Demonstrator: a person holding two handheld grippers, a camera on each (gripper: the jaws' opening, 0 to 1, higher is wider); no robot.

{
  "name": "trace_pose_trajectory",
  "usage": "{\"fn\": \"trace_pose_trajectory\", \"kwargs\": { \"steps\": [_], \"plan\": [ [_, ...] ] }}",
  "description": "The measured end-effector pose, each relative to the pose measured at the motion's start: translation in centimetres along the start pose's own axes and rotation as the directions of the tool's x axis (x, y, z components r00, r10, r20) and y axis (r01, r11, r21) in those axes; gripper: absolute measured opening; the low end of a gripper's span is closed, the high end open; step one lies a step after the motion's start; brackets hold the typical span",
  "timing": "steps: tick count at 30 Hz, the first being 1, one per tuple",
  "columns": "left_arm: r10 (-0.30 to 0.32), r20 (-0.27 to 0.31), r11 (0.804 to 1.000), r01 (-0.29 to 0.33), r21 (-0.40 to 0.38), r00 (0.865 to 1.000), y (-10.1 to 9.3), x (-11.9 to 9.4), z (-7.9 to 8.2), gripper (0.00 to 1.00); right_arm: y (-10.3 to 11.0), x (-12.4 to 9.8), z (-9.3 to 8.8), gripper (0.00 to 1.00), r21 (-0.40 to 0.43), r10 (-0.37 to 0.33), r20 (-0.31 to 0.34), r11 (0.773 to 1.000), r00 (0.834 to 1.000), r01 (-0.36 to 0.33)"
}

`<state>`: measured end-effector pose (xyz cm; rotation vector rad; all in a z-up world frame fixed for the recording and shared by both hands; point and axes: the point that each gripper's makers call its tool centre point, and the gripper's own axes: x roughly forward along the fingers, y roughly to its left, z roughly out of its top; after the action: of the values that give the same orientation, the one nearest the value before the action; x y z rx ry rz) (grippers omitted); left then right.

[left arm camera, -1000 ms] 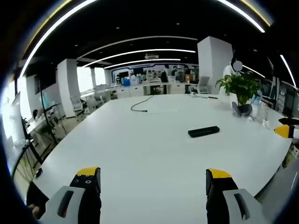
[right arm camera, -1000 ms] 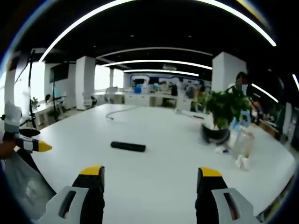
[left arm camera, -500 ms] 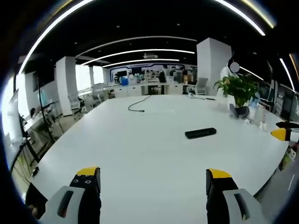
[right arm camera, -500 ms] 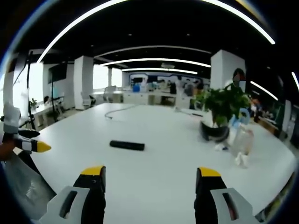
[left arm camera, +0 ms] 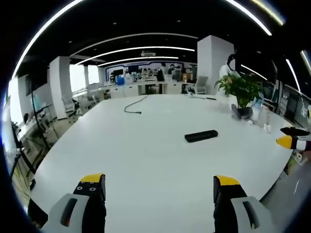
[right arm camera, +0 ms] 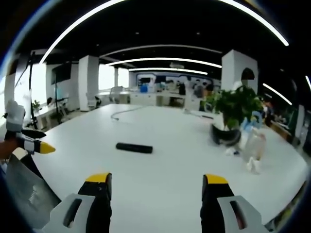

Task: Press the specified remote control buttons in sequence, fully releasing each button before pressing the next.

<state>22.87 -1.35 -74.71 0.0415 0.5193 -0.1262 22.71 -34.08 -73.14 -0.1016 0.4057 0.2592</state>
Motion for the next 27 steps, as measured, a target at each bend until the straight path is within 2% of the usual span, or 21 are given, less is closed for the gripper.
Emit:
{"fn": "trace_pose_trajectory", "kwargs": {
  "steps": [3,5,9,16,18,20,24,27],
  "plan": [
    [-0.025,0.005,1.0,0.025,0.014,1.0,-0.9,0.4,0.9,0.95,-0.1,-0.1,0.1,0.73,0.002,-0.005,0.008,1.0,1.0,0.005],
    [-0.074,0.001,0.997,0.074,0.022,0.997,-1.8,1.0,1.5,0.95,-0.1,-0.1,0.1,0.72,0.006,-0.006,0.006,1.0,1.0,0.006],
    [-0.131,0.002,0.991,0.13,0.044,0.991,-2.8,2.2,2.9,0.95,-0.1,0.0,-0.1,0.71,0.011,0.001,-0.007,1.0,1.0,-0.001],
    [-0.205,-0.05,0.968,0.21,0.137,0.977,-4.6,4.6,4.2,0.88,0.3,0.2,-0.3,0.71,0.008,0.02,-0.022,1.0,1.0,-0.02],
    [-0.219,-0.078,0.958,0.23,0.172,0.973,-5.0,5.4,4.5,0.87,0.2,0.2,-0.3,0.7,0.011,0.017,-0.023,1.0,1.0,-0.016],
    [-0.23,-0.08,0.942,0.243,0.232,0.97,-5.2,6.3,5.2,0.87,0.1,0.2,-0.6,0.7,0.012,0.014,-0.04,1.0,0.999,-0.014],
    [-0.249,-0.103,0.921,0.268,0.284,0.963,-5.9,7.8,6.0,0.85,0.4,0.3,-0.7,0.69,-0.002,0.02,-0.044,1.0,0.999,-0.021],
    [-0.258,-0.129,0.884,0.288,0.369,0.957,-6.5,8.9,6.4,0.83,0.4,0.3,-0.7,0.69,-0.007,0.021,-0.046,1.0,0.999,-0.021]
  ]
}}
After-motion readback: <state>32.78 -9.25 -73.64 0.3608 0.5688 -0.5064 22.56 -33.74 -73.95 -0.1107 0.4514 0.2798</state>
